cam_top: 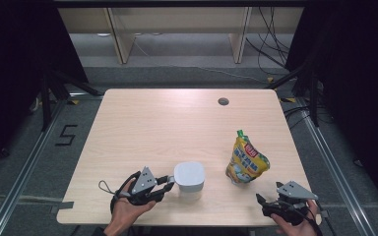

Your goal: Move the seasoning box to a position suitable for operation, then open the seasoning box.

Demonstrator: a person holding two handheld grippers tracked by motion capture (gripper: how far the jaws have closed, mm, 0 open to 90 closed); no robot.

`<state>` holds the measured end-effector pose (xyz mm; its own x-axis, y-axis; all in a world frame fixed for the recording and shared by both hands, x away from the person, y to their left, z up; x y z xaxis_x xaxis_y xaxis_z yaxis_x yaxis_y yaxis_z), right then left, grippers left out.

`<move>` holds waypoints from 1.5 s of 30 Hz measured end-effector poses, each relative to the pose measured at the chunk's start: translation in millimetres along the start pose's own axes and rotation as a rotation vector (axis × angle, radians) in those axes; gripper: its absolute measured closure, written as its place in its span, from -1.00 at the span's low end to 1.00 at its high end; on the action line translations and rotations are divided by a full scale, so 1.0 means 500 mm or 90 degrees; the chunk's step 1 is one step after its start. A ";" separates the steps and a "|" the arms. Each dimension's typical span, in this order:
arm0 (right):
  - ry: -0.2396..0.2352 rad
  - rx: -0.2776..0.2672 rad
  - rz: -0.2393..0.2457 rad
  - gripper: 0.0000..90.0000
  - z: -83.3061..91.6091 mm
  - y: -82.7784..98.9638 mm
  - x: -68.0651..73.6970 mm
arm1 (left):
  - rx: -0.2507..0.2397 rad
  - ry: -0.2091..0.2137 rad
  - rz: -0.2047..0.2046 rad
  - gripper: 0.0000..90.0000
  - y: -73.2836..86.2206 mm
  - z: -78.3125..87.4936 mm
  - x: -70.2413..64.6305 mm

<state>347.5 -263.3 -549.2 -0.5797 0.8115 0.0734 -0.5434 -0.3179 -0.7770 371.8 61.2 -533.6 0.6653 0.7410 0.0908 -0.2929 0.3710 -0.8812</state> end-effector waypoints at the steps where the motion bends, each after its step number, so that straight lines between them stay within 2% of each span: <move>1: 0.001 -0.004 0.006 -0.56 -0.001 -0.001 -0.003 | -0.003 0.004 0.001 0.55 0.000 -0.001 -0.002; 10: -0.004 -0.004 0.009 -0.56 -0.001 -0.001 -0.002 | -0.013 0.031 -0.008 0.55 0.002 -0.002 -0.026; 12: -0.004 -0.003 0.007 -0.56 -0.002 0.000 -0.001 | -0.006 0.030 -0.009 0.55 0.004 -0.003 -0.021; 13: -0.005 -0.001 0.003 -0.56 -0.002 0.001 -0.001 | -0.002 0.038 0.004 0.55 0.005 -0.004 -0.022; 15: -0.005 0.000 0.003 -0.56 -0.003 0.001 0.000 | -0.004 0.030 -0.010 0.55 0.003 -0.006 -0.014; 16: -0.005 0.000 0.002 -0.56 -0.003 0.001 0.000 | -0.009 0.032 -0.002 0.55 0.000 -0.008 -0.014; 17: 0.004 -0.003 0.011 -0.56 -0.001 -0.001 -0.004 | 0.003 0.026 0.002 0.55 0.003 -0.007 -0.012; 18: 0.009 -0.001 0.011 -0.56 -0.001 0.000 -0.004 | -0.002 0.034 -0.010 0.55 0.001 -0.008 -0.010; 20: 0.002 -0.001 0.012 -0.56 -0.003 0.000 -0.004 | 0.002 0.033 0.012 0.54 0.003 -0.008 -0.011; 21: -0.003 0.005 -0.025 -0.56 -0.004 0.004 0.007 | 0.004 0.039 0.011 0.54 0.005 -0.008 -0.012; 22: -0.006 0.004 0.003 -0.56 -0.005 0.001 0.001 | 0.005 0.041 0.010 0.52 0.005 -0.007 -0.014; 24: 0.006 0.000 0.014 -0.56 -0.003 -0.002 -0.002 | 0.008 0.040 0.008 0.52 0.005 -0.005 -0.014; 25: 0.006 0.002 0.015 -0.56 -0.004 -0.002 -0.002 | 0.010 0.045 -0.002 0.49 0.006 -0.003 -0.012; 26: -0.006 0.003 -0.013 -0.56 -0.007 0.001 0.009 | 0.014 0.044 0.027 0.39 0.005 0.000 -0.015; 27: -0.004 0.008 0.008 -0.56 -0.005 0.000 0.004 | 0.018 0.049 0.025 0.32 0.006 0.004 -0.013; 28: 0.003 0.006 -0.001 -0.56 -0.004 0.000 0.005 | 0.019 0.046 0.030 0.26 0.004 0.008 -0.011; 29: 0.003 0.004 0.019 -0.56 -0.005 -0.003 0.000 | 0.017 0.042 0.025 0.19 0.002 0.012 -0.005; 31: -0.004 0.005 0.011 -0.56 -0.007 -0.002 0.002 | 0.022 0.040 0.034 0.06 0.000 0.023 0.001; 32: 0.003 0.002 0.013 -0.56 -0.006 -0.003 0.000 | 0.020 0.044 0.043 0.01 -0.002 0.028 0.002; 34: -0.004 0.005 0.008 -0.57 -0.006 -0.002 0.004 | 0.016 0.051 0.030 -0.08 -0.005 0.038 0.007; 35: -0.007 0.002 0.017 -0.56 -0.008 -0.004 0.002 | 0.017 0.054 0.051 -0.12 -0.007 0.043 0.003; 36: -0.009 0.003 0.015 -0.57 -0.009 -0.004 0.005 | 0.018 0.053 0.054 -0.16 -0.008 0.048 0.004; 38: -0.008 0.007 0.017 -0.56 -0.007 -0.004 0.006 | 0.017 0.056 0.045 -0.21 -0.013 0.058 0.007; 40: -0.008 0.006 0.016 -0.57 -0.007 -0.004 0.007 | 0.019 0.050 0.064 -0.23 -0.018 0.066 0.008; 42: -0.009 0.004 0.019 -0.57 -0.007 -0.004 0.008 | 0.014 0.056 0.055 -0.23 -0.026 0.072 0.010; 43: -0.008 -0.002 0.023 -0.57 -0.008 -0.007 0.007 | 0.015 0.058 0.067 -0.23 -0.029 0.074 0.008; 44: -0.012 0.002 0.019 -0.57 -0.007 -0.005 0.009 | 0.014 0.059 0.068 -0.23 -0.032 0.076 0.008; 45: -0.004 -0.002 0.023 -0.57 -0.007 -0.007 0.007 | 0.013 0.062 0.074 -0.21 -0.035 0.078 0.006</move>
Point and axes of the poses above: each handheld gripper's, and its own axes: z roughly backward along the jaws, y roughly out of its underside, x roughly to its left, the point moved 10 cm from there along -z, roughly forward along the jaws, and after that the axes turned 11 degrees about -y, right-handed, at the moved point
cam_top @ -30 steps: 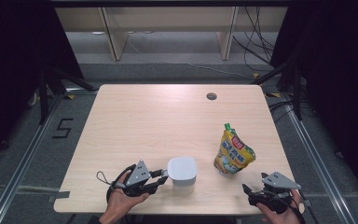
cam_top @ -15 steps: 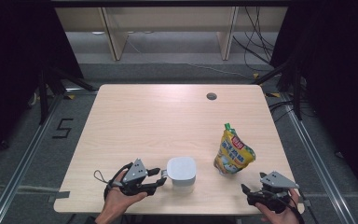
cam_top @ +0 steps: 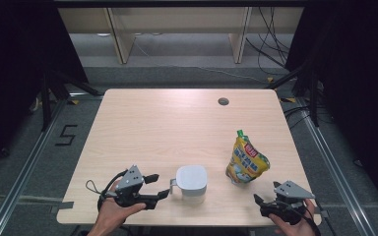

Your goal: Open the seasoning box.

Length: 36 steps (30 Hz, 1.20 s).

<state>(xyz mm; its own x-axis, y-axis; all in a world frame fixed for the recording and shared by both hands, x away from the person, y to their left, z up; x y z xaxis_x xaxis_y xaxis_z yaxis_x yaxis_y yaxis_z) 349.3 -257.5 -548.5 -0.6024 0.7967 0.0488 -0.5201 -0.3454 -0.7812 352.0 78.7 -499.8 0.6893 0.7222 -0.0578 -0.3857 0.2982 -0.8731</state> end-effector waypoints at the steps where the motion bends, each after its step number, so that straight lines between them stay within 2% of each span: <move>1: -0.001 0.003 0.000 -0.57 0.001 0.000 0.001 | 0.005 -0.006 0.005 -0.19 -0.001 0.002 -0.001; 2: -0.005 0.004 -0.003 -0.57 0.000 0.001 0.004 | 0.005 -0.001 0.004 -0.17 -0.003 0.004 -0.004; 3: -0.012 0.002 -0.002 -0.57 -0.002 0.000 0.006 | 0.001 -0.003 -0.009 -0.12 -0.006 0.006 -0.003; 4: -0.008 0.002 -0.001 -0.57 -0.001 0.000 0.007 | -0.003 -0.003 -0.003 -0.09 -0.009 0.007 -0.005; 5: -0.016 0.003 -0.006 -0.57 -0.003 0.000 0.010 | -0.005 -0.004 -0.006 -0.03 -0.012 0.009 -0.004; 6: -0.017 0.006 -0.005 -0.57 -0.003 0.001 0.011 | -0.004 -0.009 0.006 0.06 -0.014 0.011 -0.007; 7: -0.015 0.007 -0.007 -0.58 0.000 0.001 0.012 | -0.010 -0.009 -0.011 0.13 -0.018 0.012 -0.005; 8: -0.010 0.002 0.003 -0.59 0.000 -0.002 0.009 | -0.012 -0.015 -0.008 0.27 -0.021 0.014 -0.008; 9: -0.011 0.001 0.001 -0.60 0.000 -0.002 0.011 | -0.017 -0.015 -0.005 0.41 -0.025 0.015 -0.011; 11: -0.002 -0.001 0.005 -0.63 0.002 -0.003 0.008 | -0.027 -0.020 -0.035 0.61 -0.035 0.018 -0.014; 12: -0.007 -0.001 0.003 -0.65 0.002 -0.002 0.011 | -0.028 -0.031 -0.026 0.67 -0.039 0.019 -0.018; 13: -0.016 0.007 -0.008 -0.66 0.003 0.002 0.016 | -0.034 -0.030 -0.042 0.74 -0.045 0.018 -0.019; 14: -0.018 0.003 -0.010 -0.65 0.003 0.001 0.018 | -0.037 -0.029 -0.040 0.80 -0.050 0.017 -0.024; 15: -0.015 -0.005 0.001 -0.65 0.003 -0.002 0.017 | -0.037 -0.030 -0.041 0.85 -0.054 0.016 -0.027; 16: -0.017 -0.006 0.006 -0.65 0.005 -0.002 0.019 | -0.036 -0.032 -0.052 0.88 -0.058 0.014 -0.028; 18: -0.015 -0.004 -0.006 -0.65 0.007 -0.001 0.027 | -0.033 -0.035 -0.048 0.93 -0.062 0.010 -0.031; 20: -0.021 -0.008 0.011 -0.65 0.007 -0.004 0.027 | -0.033 -0.036 -0.048 0.96 -0.068 0.006 -0.032; 24: -0.039 -0.012 0.012 -0.65 0.006 -0.006 0.037 | -0.036 -0.032 -0.049 0.98 -0.080 -0.005 -0.035; 26: -0.029 -0.011 0.021 -0.64 0.008 -0.007 0.036 | -0.034 -0.027 -0.047 0.98 -0.084 -0.011 -0.038; 27: -0.034 -0.006 0.012 -0.62 0.008 -0.004 0.040 | -0.033 -0.029 -0.046 0.98 -0.085 -0.014 -0.038; 29: -0.050 -0.013 0.013 -0.60 0.006 -0.007 0.046 | -0.031 -0.028 -0.046 0.98 -0.087 -0.019 -0.039; 30: -0.030 -0.013 0.006 -0.59 0.010 -0.006 0.044 | -0.035 -0.020 -0.051 0.98 -0.090 -0.022 -0.040; 31: -0.035 -0.013 0.023 -0.57 0.009 -0.008 0.042 | -0.031 -0.026 -0.043 0.98 -0.089 -0.023 -0.041; 32: -0.038 -0.006 -0.002 -0.56 0.010 -0.004 0.050 | -0.031 -0.023 -0.047 0.98 -0.090 -0.026 -0.042; 34: -0.035 -0.014 0.022 -0.53 0.009 -0.008 0.044 | -0.029 -0.023 -0.045 0.98 -0.089 -0.029 -0.043; 36: -0.039 -0.011 0.012 -0.50 0.010 -0.008 0.050 | -0.027 -0.023 -0.045 0.98 -0.088 -0.033 -0.044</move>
Point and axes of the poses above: each handheld gripper's, and its own axes: z roughly backward along the jaws, y roughly out of its underside, x roughly to its left, the point moved 10 cm from there along -z, roughly forward along the jaws, and after that the axes turned 11 degrees about -y, right-handed, at the moved point
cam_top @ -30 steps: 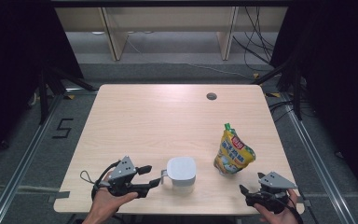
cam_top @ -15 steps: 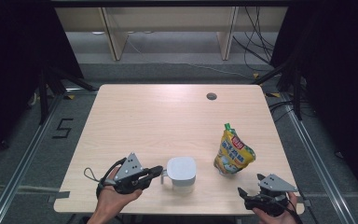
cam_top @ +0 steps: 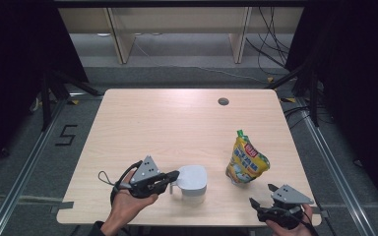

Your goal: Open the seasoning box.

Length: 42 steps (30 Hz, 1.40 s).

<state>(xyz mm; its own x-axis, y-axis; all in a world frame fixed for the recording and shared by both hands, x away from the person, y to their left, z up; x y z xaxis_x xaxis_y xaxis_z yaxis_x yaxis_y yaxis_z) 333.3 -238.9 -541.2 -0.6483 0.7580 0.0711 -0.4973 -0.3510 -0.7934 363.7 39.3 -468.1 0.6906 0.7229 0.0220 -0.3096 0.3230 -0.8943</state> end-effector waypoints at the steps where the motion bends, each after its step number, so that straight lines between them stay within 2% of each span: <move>1: -0.003 0.000 0.012 -0.48 -0.001 -0.001 -0.001 | -0.001 0.005 -0.009 0.98 0.001 -0.002 0.000; 2: -0.003 -0.002 0.008 -0.46 -0.001 -0.001 0.002 | 0.002 -0.002 0.004 0.98 0.003 -0.004 -0.002; 3: -0.013 0.002 0.004 -0.45 -0.001 -0.001 0.006 | 0.003 0.002 0.003 0.98 0.005 -0.006 -0.002; 5: -0.007 -0.006 0.030 -0.43 -0.001 -0.006 0.002 | 0.008 -0.002 -0.002 0.98 0.009 -0.007 0.001; 8: -0.019 -0.011 0.036 -0.40 -0.003 -0.009 0.006 | 0.005 0.001 -0.006 0.98 0.009 -0.009 0.003; 10: -0.009 -0.006 0.043 -0.37 -0.002 -0.008 0.005 | 0.005 0.000 -0.007 0.98 0.010 -0.009 0.004; 11: -0.019 -0.001 0.031 -0.36 -0.003 -0.006 0.010 | 0.006 -0.002 0.002 0.98 0.011 -0.009 0.002; 15: -0.017 -0.006 0.043 -0.32 -0.003 -0.009 0.010 | 0.005 -0.003 0.004 0.98 0.011 -0.009 0.002; 17: -0.022 -0.002 0.032 -0.28 -0.003 -0.006 0.015 | 0.004 -0.003 0.005 0.98 0.011 -0.009 0.002; 18: -0.024 -0.007 0.046 -0.26 -0.004 -0.009 0.013 | 0.004 -0.003 0.005 0.98 0.011 -0.009 0.002; 19: -0.029 -0.007 0.030 -0.24 -0.005 -0.007 0.020 | 0.003 -0.003 0.005 0.98 0.011 -0.009 0.002; 20: -0.021 -0.005 0.052 -0.22 -0.003 -0.010 0.013 | 0.003 -0.004 0.006 0.98 0.011 -0.009 0.002; 21: -0.029 -0.003 0.050 -0.20 -0.004 -0.009 0.017 | 0.002 -0.005 0.006 0.98 0.011 -0.009 0.002; 25: -0.042 -0.004 0.059 -0.05 -0.004 -0.012 0.025 | 0.002 -0.005 0.006 0.98 0.011 -0.009 0.002; 26: -0.042 -0.008 0.064 -0.02 -0.004 -0.014 0.025 | 0.008 -0.005 -0.005 0.98 0.013 -0.007 0.004; 31: -0.076 -0.004 0.075 0.20 -0.006 -0.016 0.040 | 0.006 -0.006 -0.003 0.98 0.013 -0.007 0.004; 32: -0.060 -0.012 0.077 0.26 -0.004 -0.019 0.038 | 0.000 -0.004 -0.011 0.98 0.012 -0.008 0.005; 34: -0.081 -0.004 0.076 0.27 -0.006 -0.018 0.048 | 0.002 -0.009 0.001 0.98 0.013 -0.007 0.003; 36: -0.078 -0.010 0.085 0.35 -0.007 -0.022 0.051 | -0.003 -0.005 -0.007 0.98 0.012 -0.008 0.004; 37: -0.080 -0.011 0.083 0.38 -0.008 -0.023 0.055 | 0.001 -0.009 0.013 0.98 0.013 -0.008 0.002; 38: -0.093 -0.012 0.080 0.42 -0.009 -0.024 0.061 | 0.001 -0.008 0.011 0.98 0.013 -0.008 0.002; 39: -0.079 -0.022 0.096 0.44 -0.008 -0.030 0.057 | 0.001 -0.008 0.012 0.98 0.013 -0.008 0.001; 42: -0.092 -0.023 0.084 0.49 -0.009 -0.032 0.067 | 0.001 -0.013 0.004 0.98 0.014 -0.006 0.004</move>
Point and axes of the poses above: each handheld gripper's, and its own axes: z roughly backward along the jaws, y roughly out of its underside, x roughly to its left, the point moved 10 cm from there along -z, roughly forward along the jaws, and after that the axes turned 11 degrees about -y, right-handed, at the moved point
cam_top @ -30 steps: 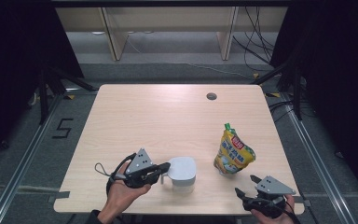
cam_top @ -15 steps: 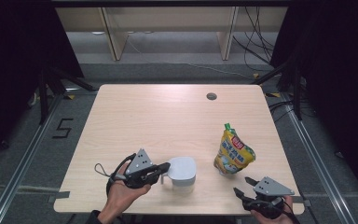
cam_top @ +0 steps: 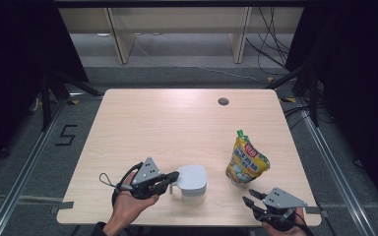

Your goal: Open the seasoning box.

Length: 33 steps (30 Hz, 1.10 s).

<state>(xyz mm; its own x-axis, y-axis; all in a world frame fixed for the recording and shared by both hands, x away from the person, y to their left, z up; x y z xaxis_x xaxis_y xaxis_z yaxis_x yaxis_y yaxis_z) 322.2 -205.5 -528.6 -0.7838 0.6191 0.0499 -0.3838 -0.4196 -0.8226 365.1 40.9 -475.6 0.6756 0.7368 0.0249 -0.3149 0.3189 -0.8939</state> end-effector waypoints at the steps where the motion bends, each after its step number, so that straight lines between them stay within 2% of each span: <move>1: 0.000 0.000 0.001 0.49 0.000 0.000 0.000 | 0.000 0.001 -0.005 0.98 0.000 0.000 0.001; 2: 0.000 0.000 0.003 0.50 -0.001 -0.001 0.000 | 0.000 -0.001 0.003 0.98 0.001 0.000 0.001; 4: 0.000 0.000 -0.002 0.53 -0.001 -0.001 0.002 | -0.001 -0.003 0.003 0.98 0.001 0.001 0.001; 5: 0.000 -0.004 0.002 0.54 -0.002 -0.003 0.002 | -0.002 -0.001 -0.008 0.98 0.001 0.001 0.003; 6: -0.001 -0.007 0.016 0.55 -0.002 -0.005 0.000 | -0.002 -0.001 -0.007 0.98 0.001 0.001 0.003; 8: -0.005 -0.006 0.012 0.59 -0.003 -0.007 0.003 | -0.003 -0.002 -0.006 0.98 0.002 0.001 0.004; 10: -0.006 -0.011 0.023 0.62 -0.005 -0.010 0.002 | -0.004 -0.002 -0.007 0.98 0.002 0.001 0.004; 13: -0.021 -0.008 0.017 0.69 -0.008 -0.010 0.010 | -0.003 -0.005 0.004 0.98 0.003 0.001 0.003; 15: -0.013 -0.014 0.027 0.73 -0.011 -0.014 0.007 | -0.002 -0.008 0.000 0.98 0.004 0.002 0.005; 16: -0.022 -0.008 0.014 0.75 -0.011 -0.012 0.014 | -0.002 -0.008 -0.003 0.98 0.005 0.002 0.007; 17: -0.018 -0.010 0.036 0.76 -0.012 -0.016 0.010 | -0.006 -0.006 -0.004 0.98 0.004 0.002 0.008; 19: -0.016 -0.015 0.030 0.77 -0.014 -0.019 0.012 | -0.006 -0.011 0.009 0.98 0.006 0.001 0.007; 20: -0.025 -0.017 0.022 0.78 -0.017 -0.019 0.016 | -0.006 -0.011 0.005 0.98 0.007 0.001 0.008; 22: -0.026 -0.016 0.034 0.80 -0.018 -0.022 0.018 | 0.003 -0.019 -0.002 0.98 0.015 -0.002 0.012; 23: -0.028 -0.016 0.032 0.81 -0.020 -0.024 0.019 | 0.005 -0.019 0.002 0.98 0.020 -0.004 0.012; 24: -0.035 -0.016 0.030 0.82 -0.021 -0.025 0.022 | 0.007 -0.021 -0.007 0.98 0.024 -0.005 0.016; 25: -0.022 -0.025 0.035 0.83 -0.020 -0.031 0.018 | 0.000 -0.013 0.013 0.98 0.025 -0.007 0.012; 26: -0.029 -0.031 0.041 0.84 -0.022 -0.035 0.019 | 0.000 -0.010 0.020 0.98 0.026 -0.008 0.013; 27: -0.034 -0.033 0.035 0.84 -0.023 -0.038 0.022 | 0.000 -0.012 0.010 0.98 0.025 -0.007 0.017; 28: -0.031 -0.040 0.039 0.84 -0.025 -0.042 0.021 | 0.001 -0.018 0.021 0.98 0.024 -0.006 0.017; 29: -0.034 -0.035 0.033 0.84 -0.026 -0.043 0.026 | -0.001 -0.015 0.020 0.98 0.022 -0.006 0.016; 30: -0.031 -0.038 0.043 0.84 -0.028 -0.046 0.024 | -0.003 -0.012 0.014 0.97 0.022 -0.006 0.017; 31: -0.034 -0.039 0.032 0.84 -0.030 -0.047 0.029 | -0.003 -0.012 0.010 0.97 0.021 -0.006 0.017; 33: -0.042 -0.047 0.050 0.85 -0.034 -0.057 0.029 | -0.002 -0.012 0.010 0.97 0.022 -0.007 0.017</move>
<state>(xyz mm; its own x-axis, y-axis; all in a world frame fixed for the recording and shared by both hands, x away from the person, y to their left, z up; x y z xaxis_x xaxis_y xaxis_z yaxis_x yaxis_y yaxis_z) 329.9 -173.3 -514.1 -0.8412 0.5404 0.0187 -0.2853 -0.4141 -0.8644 369.6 48.7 -486.9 0.6578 0.7530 0.0188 -0.3238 0.3052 -0.8956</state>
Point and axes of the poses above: each handheld gripper's, and its own axes: z roughly backward along the jaws, y roughly out of its underside, x roughly to its left, the point moved 10 cm from there along -z, roughly forward along the jaws, and after that the axes turned 11 degrees about -y, right-handed, at the moved point
